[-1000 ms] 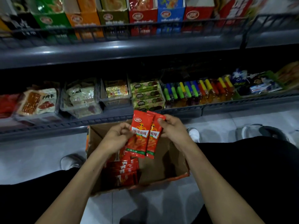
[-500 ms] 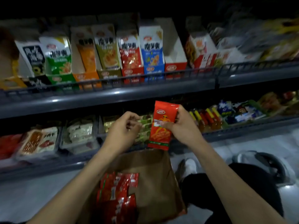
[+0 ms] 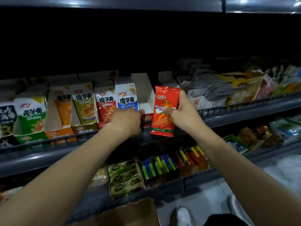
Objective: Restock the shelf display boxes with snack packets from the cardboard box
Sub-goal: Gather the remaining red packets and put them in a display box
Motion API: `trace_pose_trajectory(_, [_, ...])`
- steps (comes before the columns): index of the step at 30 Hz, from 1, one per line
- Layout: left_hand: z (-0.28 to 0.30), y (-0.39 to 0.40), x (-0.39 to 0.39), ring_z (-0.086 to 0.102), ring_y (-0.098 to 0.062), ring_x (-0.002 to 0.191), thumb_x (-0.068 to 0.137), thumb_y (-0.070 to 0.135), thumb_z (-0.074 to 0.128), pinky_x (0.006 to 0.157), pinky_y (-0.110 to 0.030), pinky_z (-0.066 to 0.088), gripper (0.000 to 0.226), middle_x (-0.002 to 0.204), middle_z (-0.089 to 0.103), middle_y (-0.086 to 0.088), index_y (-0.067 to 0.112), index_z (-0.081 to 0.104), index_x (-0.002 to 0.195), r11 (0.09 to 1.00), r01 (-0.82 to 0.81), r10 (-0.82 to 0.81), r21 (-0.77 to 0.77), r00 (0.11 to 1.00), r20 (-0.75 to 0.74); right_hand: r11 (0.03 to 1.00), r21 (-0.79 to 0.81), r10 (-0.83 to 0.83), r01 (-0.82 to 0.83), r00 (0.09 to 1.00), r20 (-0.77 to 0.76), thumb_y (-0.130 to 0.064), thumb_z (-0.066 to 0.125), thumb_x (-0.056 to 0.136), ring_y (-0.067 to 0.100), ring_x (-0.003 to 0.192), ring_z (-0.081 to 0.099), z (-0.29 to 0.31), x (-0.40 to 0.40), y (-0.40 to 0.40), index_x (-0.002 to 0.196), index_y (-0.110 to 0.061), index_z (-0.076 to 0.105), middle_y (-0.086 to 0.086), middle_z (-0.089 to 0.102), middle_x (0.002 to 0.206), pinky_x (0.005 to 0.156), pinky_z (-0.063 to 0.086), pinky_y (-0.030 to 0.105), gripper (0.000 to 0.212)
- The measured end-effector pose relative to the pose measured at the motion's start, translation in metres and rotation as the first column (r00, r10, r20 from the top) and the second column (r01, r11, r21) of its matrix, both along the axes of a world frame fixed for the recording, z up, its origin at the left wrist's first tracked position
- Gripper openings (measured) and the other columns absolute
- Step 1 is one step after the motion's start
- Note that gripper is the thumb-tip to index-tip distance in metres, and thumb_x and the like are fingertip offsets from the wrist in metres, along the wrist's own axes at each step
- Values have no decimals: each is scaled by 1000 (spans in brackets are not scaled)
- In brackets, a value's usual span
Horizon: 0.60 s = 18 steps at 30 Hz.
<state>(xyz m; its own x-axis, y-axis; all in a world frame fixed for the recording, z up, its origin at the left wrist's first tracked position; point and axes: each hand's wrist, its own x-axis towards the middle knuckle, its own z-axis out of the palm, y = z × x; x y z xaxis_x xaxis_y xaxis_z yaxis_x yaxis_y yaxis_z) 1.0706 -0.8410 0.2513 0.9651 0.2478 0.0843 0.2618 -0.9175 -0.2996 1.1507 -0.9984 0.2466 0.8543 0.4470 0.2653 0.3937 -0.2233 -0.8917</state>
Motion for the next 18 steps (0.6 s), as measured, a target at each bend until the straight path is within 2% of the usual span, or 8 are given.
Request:
trace_pose_trajectory(3, [0, 5, 9, 56, -31, 113, 84, 27, 55, 88, -38, 50, 55, 127, 56, -9, 26, 39, 137, 974, -28, 10, -227, 997, -78, 998, 62, 11, -8, 999, -50, -13, 62, 91, 16, 96, 65, 18, 13, 14, 118, -26, 43, -3, 64, 108, 86, 54, 43, 36])
trace_pose_trajectory(7, [8, 14, 13, 51, -28, 120, 87, 23, 57, 92, -33, 46, 61, 136, 50, -8, 24, 31, 143, 913, -42, -45, -405, 978, -204, 973, 228, -6, 37, 991, -133, -3, 57, 88, 19, 95, 63, 34, 34, 43, 121, -22, 45, -1, 63, 104, 85, 53, 42, 40])
trace_pose_trajectory(11, [11, 20, 15, 47, -26, 124, 89, 25, 59, 99, -33, 43, 66, 143, 45, -5, 28, 25, 146, 891, -31, -98, -452, 961, -260, 950, 310, 19, 26, 990, -141, 0, 54, 90, 15, 83, 63, 50, 54, 71, 111, -20, 44, -1, 62, 92, 72, 53, 33, 31])
trace_pose_trajectory(13, [8, 22, 16, 47, -26, 126, 88, 27, 61, 100, -33, 43, 70, 144, 44, -5, 28, 23, 146, 892, -14, -113, -453, 961, -252, 950, 309, 3, 39, 991, -136, 0, 54, 89, 18, 80, 64, 53, 63, 87, 107, -18, 45, 4, 62, 91, 71, 53, 37, 27])
trace_pose_trajectory(16, [1, 27, 15, 52, -27, 120, 83, 29, 65, 98, -35, 46, 72, 137, 51, -6, 26, 27, 143, 894, 25, -129, -447, 970, -204, 964, 263, 13, 27, 989, -149, 3, 51, 86, 25, 81, 65, 43, 69, 110, 91, -20, 48, 8, 62, 85, 77, 55, 43, 23])
trace_pose_trajectory(18, [-3, 28, 15, 52, -27, 119, 82, 29, 64, 97, -38, 47, 73, 136, 52, -6, 26, 25, 144, 897, 37, -133, -441, 973, -189, 991, 137, 10, 6, 994, -113, 1, 52, 86, 25, 83, 65, 30, 72, 115, 88, -20, 51, 5, 62, 84, 76, 54, 39, 21])
